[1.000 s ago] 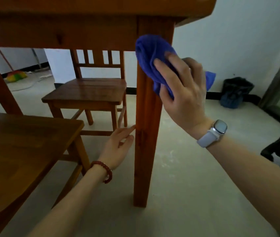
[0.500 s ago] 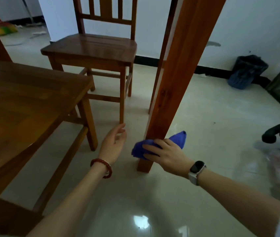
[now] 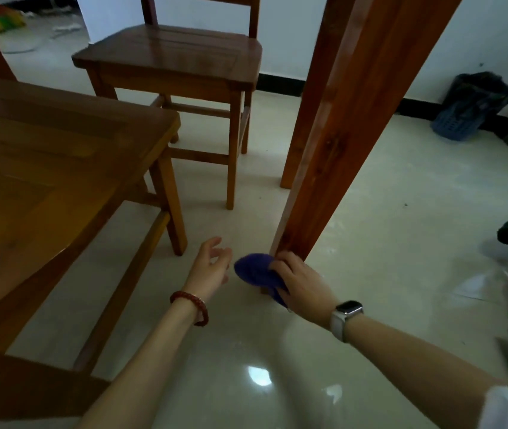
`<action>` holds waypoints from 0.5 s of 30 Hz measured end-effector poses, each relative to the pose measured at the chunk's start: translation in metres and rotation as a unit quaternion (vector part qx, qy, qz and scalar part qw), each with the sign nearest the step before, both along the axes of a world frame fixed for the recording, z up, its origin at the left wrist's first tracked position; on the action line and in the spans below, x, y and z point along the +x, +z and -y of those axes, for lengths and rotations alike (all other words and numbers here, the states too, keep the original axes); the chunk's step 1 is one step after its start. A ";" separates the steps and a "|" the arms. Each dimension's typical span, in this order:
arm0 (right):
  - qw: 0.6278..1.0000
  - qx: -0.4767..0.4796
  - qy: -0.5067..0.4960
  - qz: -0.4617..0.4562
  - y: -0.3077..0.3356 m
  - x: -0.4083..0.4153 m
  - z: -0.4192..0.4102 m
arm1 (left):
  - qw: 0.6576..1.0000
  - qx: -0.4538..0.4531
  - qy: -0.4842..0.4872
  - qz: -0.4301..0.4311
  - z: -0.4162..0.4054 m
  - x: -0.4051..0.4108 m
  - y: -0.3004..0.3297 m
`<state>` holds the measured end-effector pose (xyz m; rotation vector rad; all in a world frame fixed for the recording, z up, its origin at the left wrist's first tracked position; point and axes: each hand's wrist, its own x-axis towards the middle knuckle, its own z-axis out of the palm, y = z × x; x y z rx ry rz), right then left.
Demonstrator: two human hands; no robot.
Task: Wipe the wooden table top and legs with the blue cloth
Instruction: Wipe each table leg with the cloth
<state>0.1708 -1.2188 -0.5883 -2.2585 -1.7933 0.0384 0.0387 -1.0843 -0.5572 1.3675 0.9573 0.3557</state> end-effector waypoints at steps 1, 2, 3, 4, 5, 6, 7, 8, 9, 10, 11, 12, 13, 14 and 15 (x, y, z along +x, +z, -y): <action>0.997 0.057 -0.011 -0.045 0.012 -0.001 -0.004 | 0.999 -0.033 -0.009 0.007 0.003 0.000 0.004; 0.991 0.103 -0.017 -0.081 0.027 -0.002 -0.007 | 0.996 -0.078 -0.018 0.031 0.007 0.000 0.010; 0.985 0.137 -0.014 -0.106 0.041 -0.006 -0.011 | 0.989 -0.124 -0.023 0.075 0.011 0.002 0.018; 0.979 0.162 -0.009 -0.120 0.054 -0.010 -0.015 | 0.979 -0.160 -0.024 0.126 0.016 0.005 0.028; 0.976 0.176 0.001 -0.127 0.066 -0.013 -0.017 | 0.972 -0.167 -0.020 0.166 0.019 0.008 0.039; 0.974 0.185 0.012 -0.128 0.076 -0.015 -0.018 | 0.973 -0.144 -0.014 0.182 0.021 0.011 0.052; 0.973 0.193 0.017 -0.122 0.087 -0.017 -0.019 | 0.977 -0.105 -0.005 0.183 0.021 0.016 0.063; 0.973 0.200 0.018 -0.114 0.097 -0.016 -0.018 | 0.984 -0.054 0.013 0.171 0.020 0.020 0.076; 0.971 0.217 0.018 -0.096 0.110 -0.014 -0.017 | 0.987 -0.010 0.040 0.156 0.016 0.024 0.086; 0.966 0.248 0.014 -0.069 0.125 -0.010 -0.015 | 0.986 0.031 0.072 0.145 0.010 0.027 0.099; 0.956 0.293 0.007 -0.033 0.141 -0.004 -0.014 | 0.982 0.061 0.101 0.147 0.004 0.030 0.113; 0.939 0.344 -0.004 0.010 0.157 0.005 -0.012 | 0.974 0.086 0.120 0.171 -0.003 0.034 0.127; 0.917 0.395 -0.024 0.052 0.175 0.014 -0.012 | 0.964 0.118 0.133 0.195 -0.009 0.037 0.141; 0.892 0.441 -0.051 0.084 0.193 0.025 -0.013 | 0.953 0.156 0.137 0.221 -0.015 0.041 0.155; 0.869 0.476 -0.083 0.104 0.211 0.035 -0.015 | 0.941 0.189 0.143 0.241 -0.021 0.046 0.169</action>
